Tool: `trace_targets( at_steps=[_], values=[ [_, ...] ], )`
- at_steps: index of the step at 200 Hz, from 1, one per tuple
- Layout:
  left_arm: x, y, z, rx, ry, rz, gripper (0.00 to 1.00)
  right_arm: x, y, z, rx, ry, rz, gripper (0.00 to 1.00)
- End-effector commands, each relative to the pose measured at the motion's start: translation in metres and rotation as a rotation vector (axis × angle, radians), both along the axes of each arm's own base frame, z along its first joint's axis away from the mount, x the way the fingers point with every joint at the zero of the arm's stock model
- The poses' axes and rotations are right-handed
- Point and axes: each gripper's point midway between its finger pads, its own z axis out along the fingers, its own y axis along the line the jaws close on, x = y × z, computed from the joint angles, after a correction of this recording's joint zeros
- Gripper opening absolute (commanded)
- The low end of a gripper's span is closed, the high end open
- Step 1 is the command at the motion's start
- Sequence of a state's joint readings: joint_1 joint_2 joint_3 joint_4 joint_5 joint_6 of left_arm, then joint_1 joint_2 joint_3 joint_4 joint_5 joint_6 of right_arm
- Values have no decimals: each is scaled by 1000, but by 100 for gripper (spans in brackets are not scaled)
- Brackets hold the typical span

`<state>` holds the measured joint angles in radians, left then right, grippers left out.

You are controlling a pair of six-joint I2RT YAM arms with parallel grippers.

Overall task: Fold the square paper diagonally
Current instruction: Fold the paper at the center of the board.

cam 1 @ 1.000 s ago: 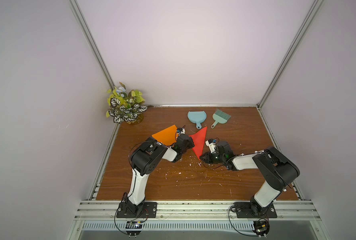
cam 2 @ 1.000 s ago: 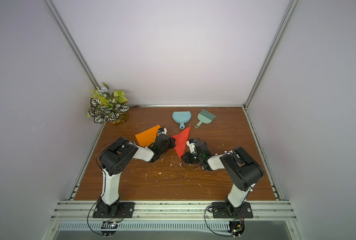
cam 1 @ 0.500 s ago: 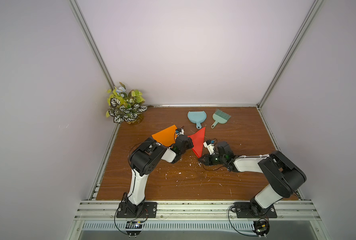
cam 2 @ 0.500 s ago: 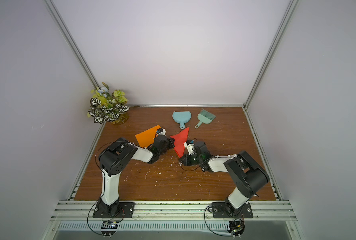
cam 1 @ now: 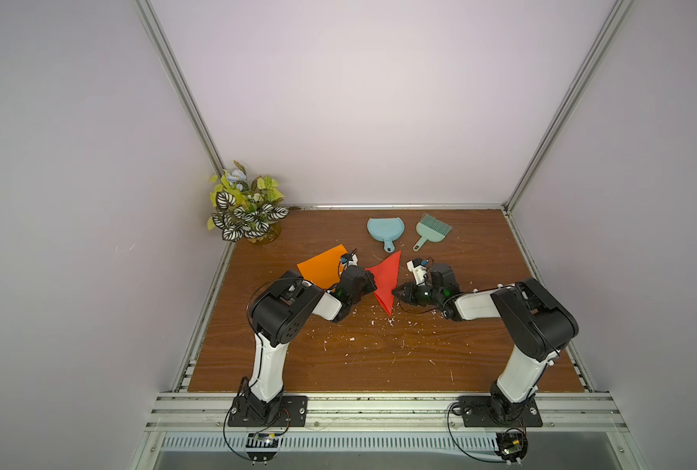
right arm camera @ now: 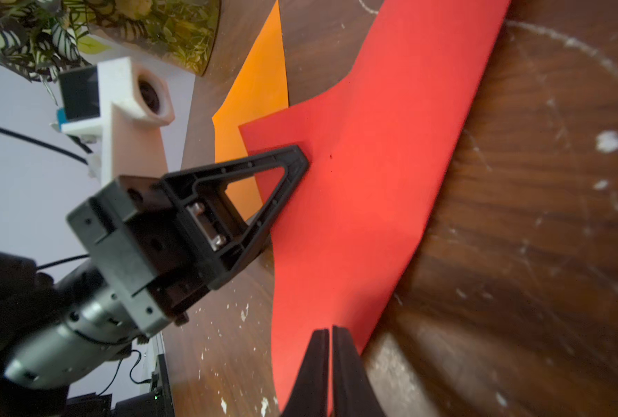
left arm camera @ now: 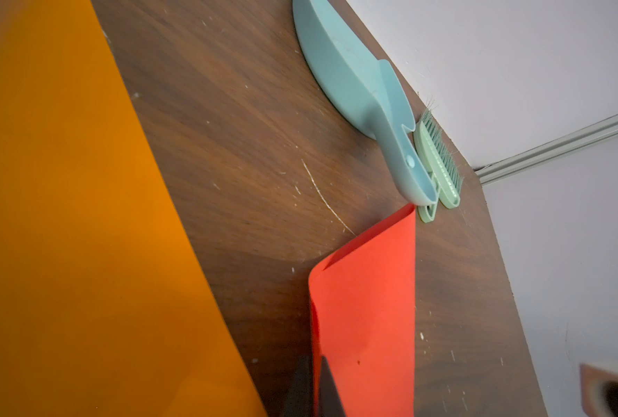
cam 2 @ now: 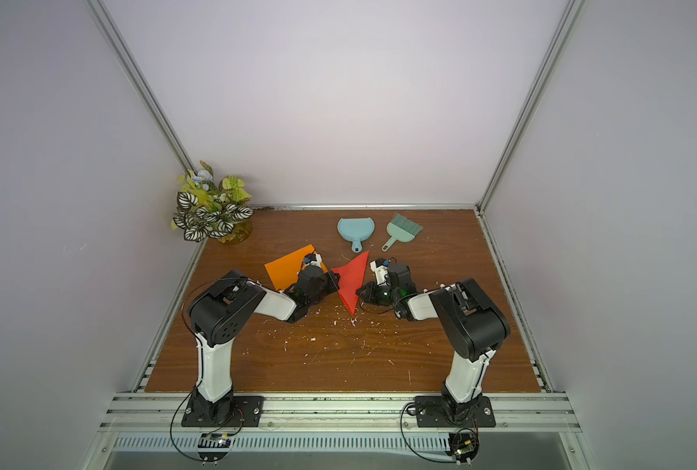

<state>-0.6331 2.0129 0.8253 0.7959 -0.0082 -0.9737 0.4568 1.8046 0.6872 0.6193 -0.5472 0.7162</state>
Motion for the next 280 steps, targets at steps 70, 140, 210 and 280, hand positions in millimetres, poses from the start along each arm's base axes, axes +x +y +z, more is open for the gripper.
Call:
trace_targets(
  at_steps=[70, 140, 210, 280],
  values=[
    [-4, -1, -3, 47, -4, -41, 9, 13, -7, -32, -155, 57, -54, 10],
    [4, -11, 1, 55, -50, -127, 31, -1, -15, -51, -242, 93, -27, 10],
    [16, -7, 2, 73, -80, -133, 19, 2, -12, -48, -255, 85, -10, 10],
    [10, -2, 5, 68, -86, -127, 1, 24, 11, 12, -61, -40, 21, 12]
  ],
)
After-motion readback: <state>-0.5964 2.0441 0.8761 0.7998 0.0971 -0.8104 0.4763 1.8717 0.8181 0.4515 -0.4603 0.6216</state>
